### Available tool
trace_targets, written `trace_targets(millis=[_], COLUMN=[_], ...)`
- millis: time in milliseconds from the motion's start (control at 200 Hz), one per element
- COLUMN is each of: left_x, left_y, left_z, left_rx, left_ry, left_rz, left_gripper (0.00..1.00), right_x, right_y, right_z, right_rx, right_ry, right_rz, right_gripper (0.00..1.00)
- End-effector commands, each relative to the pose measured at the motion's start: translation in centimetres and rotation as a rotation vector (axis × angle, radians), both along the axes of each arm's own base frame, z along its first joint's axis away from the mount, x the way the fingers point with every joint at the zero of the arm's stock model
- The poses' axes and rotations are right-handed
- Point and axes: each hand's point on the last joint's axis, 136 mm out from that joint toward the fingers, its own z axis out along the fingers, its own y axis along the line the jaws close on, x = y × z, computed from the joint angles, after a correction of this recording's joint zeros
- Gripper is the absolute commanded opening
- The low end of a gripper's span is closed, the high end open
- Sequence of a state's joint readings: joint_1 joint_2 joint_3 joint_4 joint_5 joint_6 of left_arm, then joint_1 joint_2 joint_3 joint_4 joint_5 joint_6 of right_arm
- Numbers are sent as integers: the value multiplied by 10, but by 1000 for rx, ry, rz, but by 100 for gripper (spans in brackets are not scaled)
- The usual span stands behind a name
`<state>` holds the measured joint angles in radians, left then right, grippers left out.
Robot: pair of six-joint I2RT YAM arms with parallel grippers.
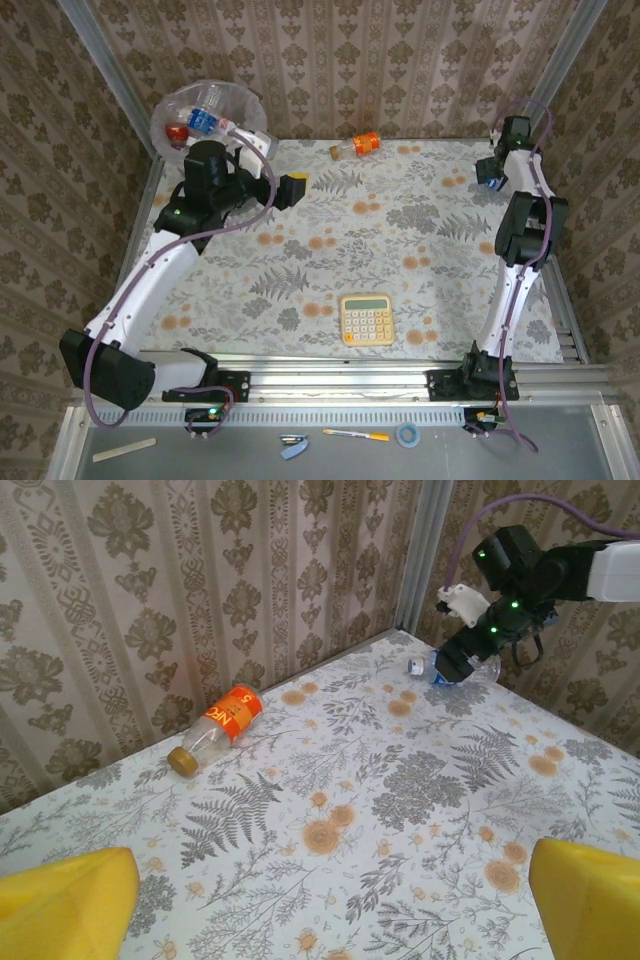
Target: Throw the plastic bottles in the bin
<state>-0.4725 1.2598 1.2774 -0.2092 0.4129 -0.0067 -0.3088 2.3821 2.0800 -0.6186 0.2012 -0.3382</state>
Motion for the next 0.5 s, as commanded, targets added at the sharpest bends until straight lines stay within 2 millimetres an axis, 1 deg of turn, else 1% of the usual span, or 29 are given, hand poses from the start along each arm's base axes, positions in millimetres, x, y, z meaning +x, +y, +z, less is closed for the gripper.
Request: trace_targets(millis=[0, 130, 225, 330, 495], left_x=[-2, -1, -1, -3, -5], left_y=[-5, -5, -6, -5, -4], left_z=[16, 16, 17, 17, 15], left_rx=[-6, 0, 3, 2, 4], left_ry=[-45, -45, -48, -52, -55], left_rz=[-9, -13, -15, -13, -13], left_gripper=[100, 100, 100, 100, 100], right_x=[-12, -16, -21, -26, -36], right_y=[8, 10, 20, 28, 35], right_z=[-28, -45, -54, -53, -47], right_rx=[98, 126, 177, 202, 212], right_ry=[92, 123, 148, 152, 149], right_rz=[23, 13, 21, 28, 23], right_gripper=[100, 100, 96, 92, 84])
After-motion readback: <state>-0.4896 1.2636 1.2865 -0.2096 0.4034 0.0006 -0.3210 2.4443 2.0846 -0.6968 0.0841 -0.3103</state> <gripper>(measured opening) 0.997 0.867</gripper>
